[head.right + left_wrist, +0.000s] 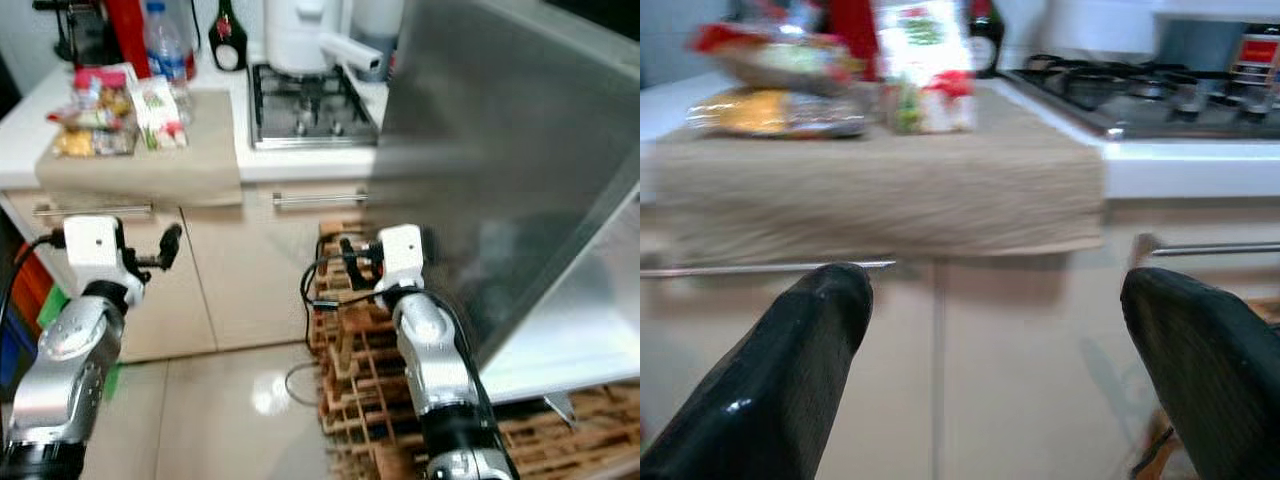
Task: Restocking fridge
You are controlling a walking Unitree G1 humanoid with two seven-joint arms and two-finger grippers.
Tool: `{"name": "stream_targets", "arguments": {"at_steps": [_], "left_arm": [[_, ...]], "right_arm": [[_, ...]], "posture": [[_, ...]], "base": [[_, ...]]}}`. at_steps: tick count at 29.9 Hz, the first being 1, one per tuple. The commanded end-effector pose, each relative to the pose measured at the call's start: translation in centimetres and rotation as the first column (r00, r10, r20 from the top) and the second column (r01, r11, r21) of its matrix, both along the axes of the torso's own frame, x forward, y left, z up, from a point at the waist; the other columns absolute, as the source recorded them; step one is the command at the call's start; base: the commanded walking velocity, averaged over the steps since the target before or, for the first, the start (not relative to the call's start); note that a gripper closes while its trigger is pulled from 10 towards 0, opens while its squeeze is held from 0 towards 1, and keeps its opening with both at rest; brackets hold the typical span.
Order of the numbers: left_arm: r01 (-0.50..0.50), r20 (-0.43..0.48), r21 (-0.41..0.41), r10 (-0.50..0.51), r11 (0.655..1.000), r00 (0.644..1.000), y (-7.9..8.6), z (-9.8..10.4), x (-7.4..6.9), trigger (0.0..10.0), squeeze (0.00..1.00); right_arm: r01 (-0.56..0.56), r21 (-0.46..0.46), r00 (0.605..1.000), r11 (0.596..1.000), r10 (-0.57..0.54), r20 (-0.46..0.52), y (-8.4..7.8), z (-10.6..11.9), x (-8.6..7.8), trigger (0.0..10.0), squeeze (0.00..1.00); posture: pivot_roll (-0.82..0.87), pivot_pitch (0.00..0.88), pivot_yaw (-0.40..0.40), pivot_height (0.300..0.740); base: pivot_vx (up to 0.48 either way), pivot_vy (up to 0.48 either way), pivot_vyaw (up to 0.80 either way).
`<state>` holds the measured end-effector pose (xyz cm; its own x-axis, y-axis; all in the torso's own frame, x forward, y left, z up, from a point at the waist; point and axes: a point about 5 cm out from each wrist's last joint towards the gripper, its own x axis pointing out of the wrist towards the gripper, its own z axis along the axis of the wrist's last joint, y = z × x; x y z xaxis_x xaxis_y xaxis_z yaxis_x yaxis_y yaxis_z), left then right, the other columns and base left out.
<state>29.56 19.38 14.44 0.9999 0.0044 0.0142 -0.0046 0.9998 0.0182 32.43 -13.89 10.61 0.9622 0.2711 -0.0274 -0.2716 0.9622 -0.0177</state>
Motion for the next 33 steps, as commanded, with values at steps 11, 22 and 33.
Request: {"name": "stream_targets", "arguments": {"at_steps": [11, 22, 33], "left_arm": [[-0.052, 0.011, 0.053, 0.052, 0.997, 0.999, 0.69, 0.43, 0.08, 10.0, 0.0], [-0.022, 0.025, 0.049, 0.021, 0.999, 0.999, 0.18, 0.65, -0.02, 10.0, 0.0], [-0.05, 0.022, 0.036, 0.05, 0.998, 0.999, 0.31, 0.49, 0.14, 10.0, 0.0]], "right_arm": [[-0.042, 0.042, 0.999, 0.998, 0.042, 0.016, 0.97, 0.33, -0.18, 10.0, 0.0], [-0.028, 0.026, 1.0, 0.999, 0.027, 0.009, 0.72, 0.28, -0.1, 10.0, 0.0], [-0.033, 0.023, 0.999, 0.999, 0.033, 0.008, 0.76, 0.36, 0.09, 10.0, 0.0]], "posture": [[-0.05, 0.0, -0.008, 0.74], [-0.06, 0.0, -0.011, 0.74], [-0.06, 0.0, -0.012, 0.74]], "base": [[0.0, 0.201, 0.12], [0.37, 0.0, 0.22], [0.48, 0.0, 0.0]]}}
